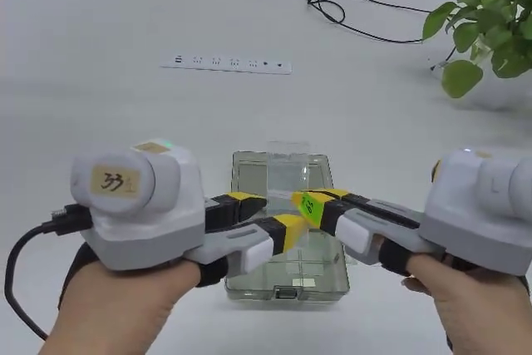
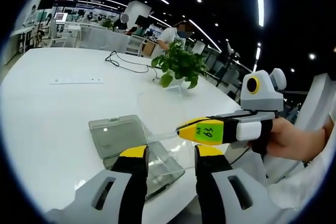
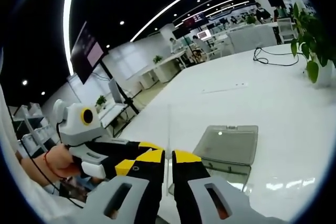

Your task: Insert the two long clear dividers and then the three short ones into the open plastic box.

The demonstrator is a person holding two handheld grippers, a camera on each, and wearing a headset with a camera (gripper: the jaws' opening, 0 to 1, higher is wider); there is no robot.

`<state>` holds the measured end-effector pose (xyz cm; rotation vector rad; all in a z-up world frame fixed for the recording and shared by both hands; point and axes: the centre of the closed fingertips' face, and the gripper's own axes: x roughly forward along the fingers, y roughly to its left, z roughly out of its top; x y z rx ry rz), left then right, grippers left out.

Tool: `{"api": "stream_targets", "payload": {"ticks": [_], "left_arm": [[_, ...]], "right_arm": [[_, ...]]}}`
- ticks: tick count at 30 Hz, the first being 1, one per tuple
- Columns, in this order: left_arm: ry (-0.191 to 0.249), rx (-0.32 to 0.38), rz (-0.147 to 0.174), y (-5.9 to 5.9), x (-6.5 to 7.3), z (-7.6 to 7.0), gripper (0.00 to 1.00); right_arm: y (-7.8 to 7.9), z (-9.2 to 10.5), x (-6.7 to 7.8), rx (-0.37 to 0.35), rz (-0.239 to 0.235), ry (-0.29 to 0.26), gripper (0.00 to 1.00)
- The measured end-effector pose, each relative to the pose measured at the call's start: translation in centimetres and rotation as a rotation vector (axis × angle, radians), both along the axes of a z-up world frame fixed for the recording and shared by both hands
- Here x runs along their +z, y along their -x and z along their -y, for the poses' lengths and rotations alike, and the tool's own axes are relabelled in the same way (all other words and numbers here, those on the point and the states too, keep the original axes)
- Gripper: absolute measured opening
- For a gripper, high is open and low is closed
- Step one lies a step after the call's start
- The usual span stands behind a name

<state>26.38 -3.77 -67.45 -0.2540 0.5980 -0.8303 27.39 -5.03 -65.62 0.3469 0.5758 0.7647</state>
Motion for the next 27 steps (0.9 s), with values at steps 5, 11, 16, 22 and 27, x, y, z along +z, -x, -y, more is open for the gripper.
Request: {"api": "stream_targets", "payload": {"ticks": [5,11,16,22,27], "left_arm": [[-0.019,-0.015,0.022,0.1,-0.3,-0.5,0.43],[-0.051,-0.042,0.051,0.7,-0.9,-1.7,0.50],[-0.084,-0.072,0.071,1.1,-1.8,-2.7,0.58],[-0.108,-0.099,0.085,1.6,-2.5,-3.6,0.66],[-0.120,-0.123,0.087,1.9,-3.2,-4.0,0.72]], "right_arm": [[-0.7,1.0,0.2,-0.032,-0.015,-0.002,0.06],[-1.4,2.8,-1.1,-0.066,-0.073,0.046,0.07],[-1.5,3.3,-2.3,-0.073,-0.131,0.096,0.07],[-1.4,3.5,-4.1,-0.086,-0.205,0.177,0.07],[-1.1,3.5,-5.0,-0.100,-0.266,0.225,0.07]]}}
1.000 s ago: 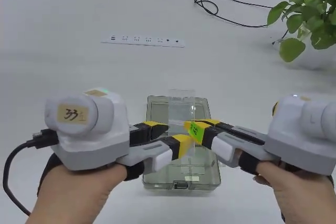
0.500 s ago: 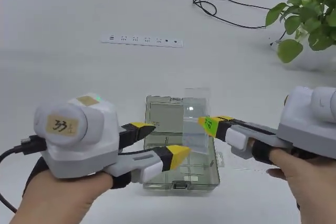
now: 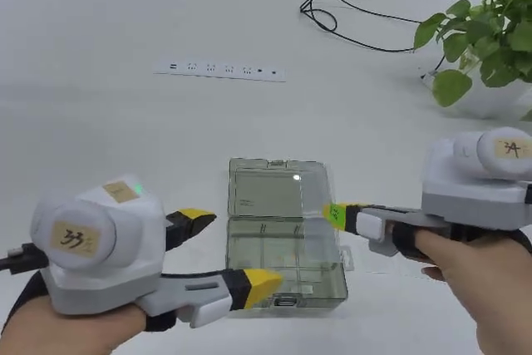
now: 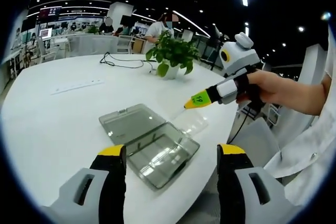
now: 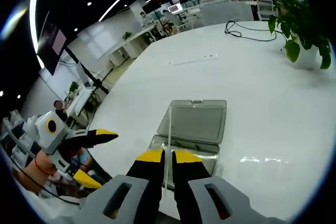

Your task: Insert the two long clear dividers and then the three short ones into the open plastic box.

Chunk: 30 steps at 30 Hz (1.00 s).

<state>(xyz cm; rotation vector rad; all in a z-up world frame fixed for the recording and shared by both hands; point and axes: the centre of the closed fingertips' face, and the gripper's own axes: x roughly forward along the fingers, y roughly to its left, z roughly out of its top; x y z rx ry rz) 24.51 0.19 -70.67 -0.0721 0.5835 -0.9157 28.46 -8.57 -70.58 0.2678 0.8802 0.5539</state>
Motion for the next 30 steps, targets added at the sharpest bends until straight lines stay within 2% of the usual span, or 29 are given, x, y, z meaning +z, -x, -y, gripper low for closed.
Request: {"api": "stream_targets", "payload": {"ticks": [5,10,17,20,25,30], "left_arm": [[-0.015,-0.021,0.022,0.2,-0.4,-0.6,0.79],[-0.025,-0.041,0.022,0.3,-1.0,-1.1,0.84],[-0.021,-0.061,0.016,0.5,-1.4,-1.5,0.85],[-0.013,-0.068,0.012,0.6,-1.5,-1.5,0.84],[-0.004,-0.075,-0.001,0.5,-1.9,-1.6,0.83],[0.005,-0.080,0.002,0.4,-2.0,-1.6,0.83]], "right_arm": [[0.2,0.1,-1.0,-0.019,-0.064,0.036,0.07],[0.3,0.4,-1.9,-0.045,-0.119,0.070,0.07],[0.2,1.0,-3.5,-0.080,-0.182,0.099,0.07],[0.2,1.1,-4.3,-0.095,-0.214,0.096,0.07],[0.1,1.5,-5.7,-0.118,-0.244,0.104,0.06],[0.2,1.5,-6.6,-0.131,-0.277,0.111,0.06]]}}
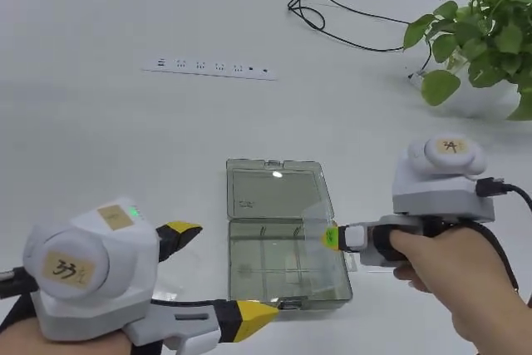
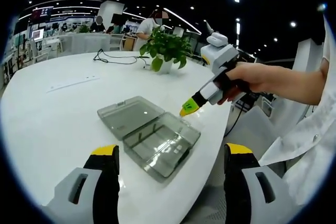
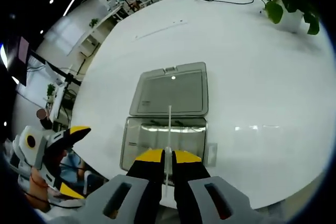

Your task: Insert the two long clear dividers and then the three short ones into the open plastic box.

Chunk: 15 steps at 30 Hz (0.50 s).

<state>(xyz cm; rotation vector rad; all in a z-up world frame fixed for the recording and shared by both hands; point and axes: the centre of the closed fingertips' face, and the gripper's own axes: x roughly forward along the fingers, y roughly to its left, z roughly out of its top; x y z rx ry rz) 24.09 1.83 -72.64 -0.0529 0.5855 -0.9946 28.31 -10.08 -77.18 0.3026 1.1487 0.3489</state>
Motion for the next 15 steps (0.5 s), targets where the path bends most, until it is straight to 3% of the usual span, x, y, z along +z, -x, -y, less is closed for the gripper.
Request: {"api": "stream_targets", "payload": {"ticks": [10,15], "left_arm": [[0.012,-0.008,-0.010,-0.1,-0.3,0.3,0.82],[0.017,-0.008,-0.011,-0.1,-0.2,0.4,0.82]], "right_arm": [[0.5,0.0,-1.5,0.000,-0.066,0.008,0.06],[0.5,0.0,-1.8,-0.002,-0.077,0.011,0.06]]}}
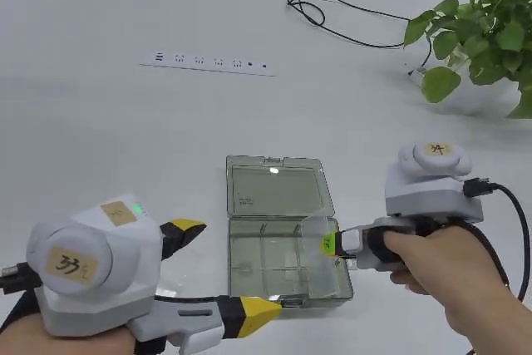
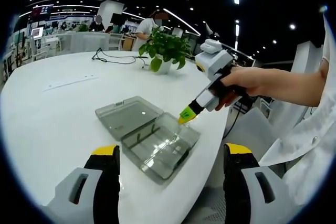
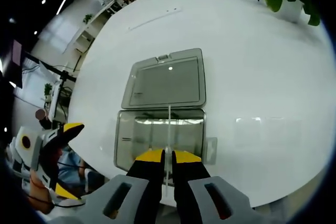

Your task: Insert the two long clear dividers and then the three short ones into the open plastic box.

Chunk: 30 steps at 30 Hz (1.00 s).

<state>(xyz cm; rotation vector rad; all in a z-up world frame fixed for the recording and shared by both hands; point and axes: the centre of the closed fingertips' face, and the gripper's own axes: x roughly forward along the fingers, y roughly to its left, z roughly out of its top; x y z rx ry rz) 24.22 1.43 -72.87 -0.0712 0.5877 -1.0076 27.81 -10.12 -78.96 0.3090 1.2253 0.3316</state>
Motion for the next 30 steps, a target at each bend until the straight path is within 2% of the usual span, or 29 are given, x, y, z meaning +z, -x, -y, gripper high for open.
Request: {"api": "stream_targets", "payload": {"ticks": [8,17,30], "left_arm": [[0.008,0.009,-0.010,0.14,-0.12,-0.13,0.82],[0.011,0.016,-0.017,0.09,-0.22,-0.20,0.82],[0.015,0.023,-0.025,-0.05,-0.38,-0.25,0.81]], "right_arm": [[-0.04,0.13,-0.59,0.005,-0.009,0.021,0.06],[-0.02,0.20,-1.02,-0.005,-0.015,0.011,0.06],[-0.36,-0.24,-0.36,0.002,-0.013,-0.004,0.06]]}}
